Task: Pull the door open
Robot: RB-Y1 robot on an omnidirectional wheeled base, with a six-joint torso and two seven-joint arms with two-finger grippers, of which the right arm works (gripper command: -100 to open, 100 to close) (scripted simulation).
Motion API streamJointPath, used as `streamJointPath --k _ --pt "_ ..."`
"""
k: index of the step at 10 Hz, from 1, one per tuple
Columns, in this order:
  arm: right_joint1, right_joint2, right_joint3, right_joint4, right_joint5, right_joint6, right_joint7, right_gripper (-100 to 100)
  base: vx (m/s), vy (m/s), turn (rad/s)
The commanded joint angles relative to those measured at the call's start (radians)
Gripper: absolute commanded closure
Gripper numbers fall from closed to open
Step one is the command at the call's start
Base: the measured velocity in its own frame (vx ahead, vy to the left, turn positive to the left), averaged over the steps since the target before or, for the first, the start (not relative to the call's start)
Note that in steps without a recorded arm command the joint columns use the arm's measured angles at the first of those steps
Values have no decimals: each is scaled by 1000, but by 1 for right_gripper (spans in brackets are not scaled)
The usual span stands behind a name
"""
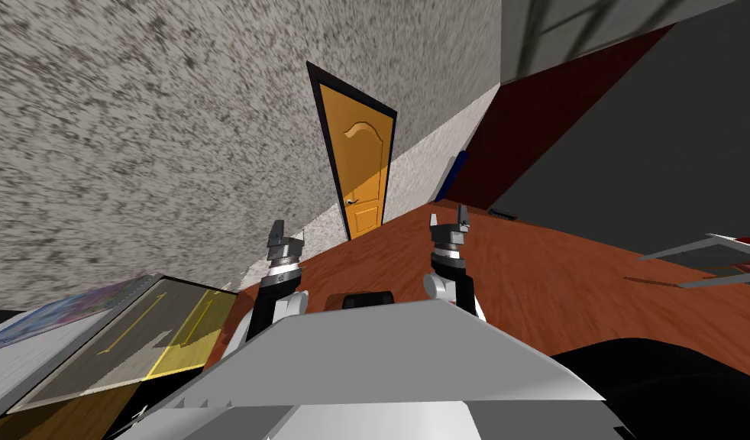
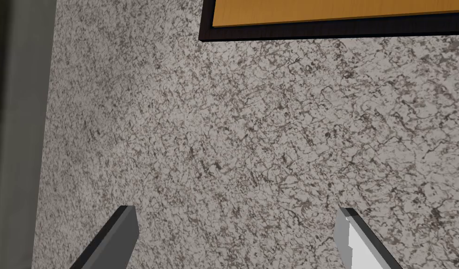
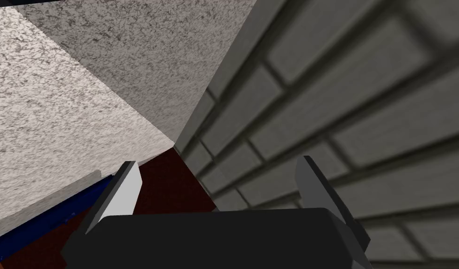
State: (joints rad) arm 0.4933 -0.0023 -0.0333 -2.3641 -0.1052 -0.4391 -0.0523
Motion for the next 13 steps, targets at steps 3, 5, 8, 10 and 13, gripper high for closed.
streamJointPath --k 3,5,8,10,13 --pt "-31 -16 2 71 1 -11 -2 -100 77 15 67" --pt "-44 -23 3 99 2 -16 -3 -100 72 13 45" --pt "-71 -34 5 160 3 -26 -5 -100 71 15 58" --pt "-89 -42 7 203 4 -32 -6 -100 71 11 69" --pt "-123 -55 9 279 6 -44 -9 -100 98 19 77"
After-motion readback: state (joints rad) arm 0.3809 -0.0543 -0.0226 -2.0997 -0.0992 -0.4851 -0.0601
